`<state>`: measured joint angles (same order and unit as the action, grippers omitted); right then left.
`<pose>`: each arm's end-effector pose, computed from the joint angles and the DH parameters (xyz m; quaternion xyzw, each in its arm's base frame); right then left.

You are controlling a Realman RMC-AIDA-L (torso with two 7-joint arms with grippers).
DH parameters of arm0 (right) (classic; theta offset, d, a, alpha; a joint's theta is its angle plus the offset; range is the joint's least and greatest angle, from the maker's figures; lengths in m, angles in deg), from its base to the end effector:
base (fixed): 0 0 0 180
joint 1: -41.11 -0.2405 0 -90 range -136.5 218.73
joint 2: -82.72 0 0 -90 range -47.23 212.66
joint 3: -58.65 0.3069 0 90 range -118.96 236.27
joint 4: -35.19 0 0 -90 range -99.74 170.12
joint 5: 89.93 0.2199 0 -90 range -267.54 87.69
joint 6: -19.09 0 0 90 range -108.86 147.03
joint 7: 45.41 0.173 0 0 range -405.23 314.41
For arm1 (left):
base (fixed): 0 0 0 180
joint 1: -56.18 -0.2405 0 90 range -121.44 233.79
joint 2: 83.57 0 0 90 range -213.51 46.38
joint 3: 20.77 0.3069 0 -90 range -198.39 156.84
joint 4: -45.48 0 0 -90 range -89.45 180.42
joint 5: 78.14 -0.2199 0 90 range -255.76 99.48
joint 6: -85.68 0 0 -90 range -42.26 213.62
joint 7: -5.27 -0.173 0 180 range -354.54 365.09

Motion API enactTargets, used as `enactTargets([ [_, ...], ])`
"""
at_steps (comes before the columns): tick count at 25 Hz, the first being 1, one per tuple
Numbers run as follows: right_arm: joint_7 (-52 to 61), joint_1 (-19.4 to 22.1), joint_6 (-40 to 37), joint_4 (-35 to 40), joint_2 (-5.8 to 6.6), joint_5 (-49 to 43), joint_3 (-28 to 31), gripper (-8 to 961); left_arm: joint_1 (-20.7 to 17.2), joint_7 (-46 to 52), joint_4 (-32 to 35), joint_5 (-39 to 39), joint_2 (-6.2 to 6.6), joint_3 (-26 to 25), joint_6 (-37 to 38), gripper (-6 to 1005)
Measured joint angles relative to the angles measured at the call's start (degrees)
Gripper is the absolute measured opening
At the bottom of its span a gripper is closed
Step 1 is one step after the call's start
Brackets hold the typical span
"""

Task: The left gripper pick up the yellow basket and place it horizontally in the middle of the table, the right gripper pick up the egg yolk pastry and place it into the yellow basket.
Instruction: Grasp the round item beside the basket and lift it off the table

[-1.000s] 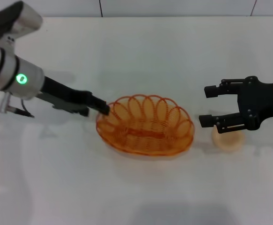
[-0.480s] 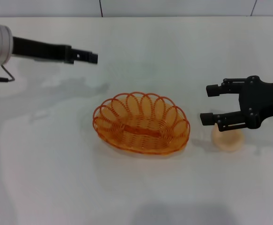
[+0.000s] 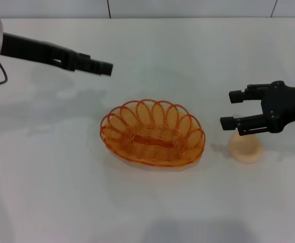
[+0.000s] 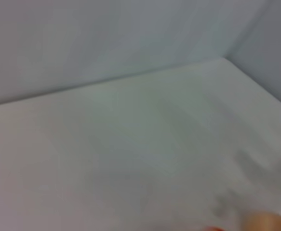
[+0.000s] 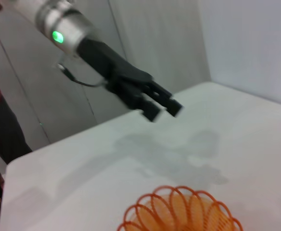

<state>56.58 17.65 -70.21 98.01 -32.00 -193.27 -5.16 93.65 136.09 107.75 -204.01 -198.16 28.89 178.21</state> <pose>0.2486 0.3642 -0.0104 -0.9601 0.1941 0.1806 0.0885 -0.2319 0.4271 0.0202 -0.9077 -0.3897 -0.0988 0.1204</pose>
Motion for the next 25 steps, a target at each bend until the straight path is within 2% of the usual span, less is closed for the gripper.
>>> enactTargets([
  [5, 2.9, -0.6, 0.9, 0.1, -0.16, -2.9, 0.0, 801, 0.1, -5.2, 0.5, 3.0, 0.38, 0.0, 9.2, 861],
  [10, 5.8, -1.6, 1.7, 0.9, -0.33, -6.0, -0.3, 799, 0.2, -6.3, 0.5, 3.2, 0.59, 0.3, 14.0, 861],
  [16, 8.9, -3.1, 2.7, 2.5, -0.56, -12.3, -0.8, 797, -0.4, -6.7, 0.6, 2.4, 0.67, 0.4, 15.2, 861],
  [25, 9.5, -3.2, 6.1, 1.7, -0.60, -15.0, -3.4, 793, -1.3, -6.9, 0.7, 0.5, 0.63, 0.2, 14.9, 861],
])
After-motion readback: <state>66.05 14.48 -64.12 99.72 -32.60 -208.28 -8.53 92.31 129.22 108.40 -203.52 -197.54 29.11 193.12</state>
